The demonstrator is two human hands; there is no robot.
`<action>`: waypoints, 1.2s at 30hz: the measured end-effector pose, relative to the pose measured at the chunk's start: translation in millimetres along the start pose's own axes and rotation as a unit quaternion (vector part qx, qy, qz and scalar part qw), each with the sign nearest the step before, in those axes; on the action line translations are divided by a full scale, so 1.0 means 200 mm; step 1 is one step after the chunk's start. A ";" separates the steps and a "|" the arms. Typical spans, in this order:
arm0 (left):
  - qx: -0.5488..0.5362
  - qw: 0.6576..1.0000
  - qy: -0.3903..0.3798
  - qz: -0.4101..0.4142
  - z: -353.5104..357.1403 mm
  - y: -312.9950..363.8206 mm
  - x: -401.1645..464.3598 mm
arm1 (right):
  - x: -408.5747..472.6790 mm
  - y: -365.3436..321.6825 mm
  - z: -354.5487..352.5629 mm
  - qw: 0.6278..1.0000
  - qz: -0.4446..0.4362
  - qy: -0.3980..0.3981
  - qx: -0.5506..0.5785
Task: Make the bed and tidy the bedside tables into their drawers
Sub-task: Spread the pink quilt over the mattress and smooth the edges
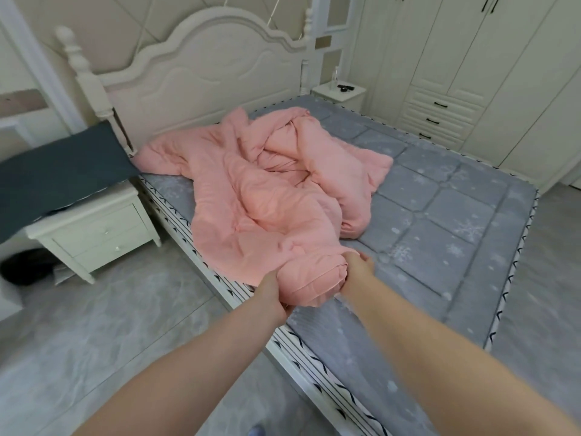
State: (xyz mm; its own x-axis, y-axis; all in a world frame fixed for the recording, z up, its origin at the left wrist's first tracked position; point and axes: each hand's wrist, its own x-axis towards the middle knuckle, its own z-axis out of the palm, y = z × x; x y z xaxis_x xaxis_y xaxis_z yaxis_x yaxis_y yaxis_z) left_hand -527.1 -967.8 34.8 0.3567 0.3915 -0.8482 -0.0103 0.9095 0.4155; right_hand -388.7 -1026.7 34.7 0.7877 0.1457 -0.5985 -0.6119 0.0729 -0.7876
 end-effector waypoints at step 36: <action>-0.080 0.994 0.044 0.053 -0.05 -1.14 -0.18 | -0.09 0.07 -1.11 0.949 -0.010 -0.130 -0.287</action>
State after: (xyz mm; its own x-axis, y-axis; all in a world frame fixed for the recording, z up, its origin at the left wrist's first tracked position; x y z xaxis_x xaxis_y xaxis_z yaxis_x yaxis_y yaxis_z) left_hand -546.5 -1188.7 -32.3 0.2634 0.4907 -0.8306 -0.1952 0.8703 0.4522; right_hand -396.4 -1246.7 2.6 0.7084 0.3940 -0.5856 -0.3989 -0.4611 -0.7927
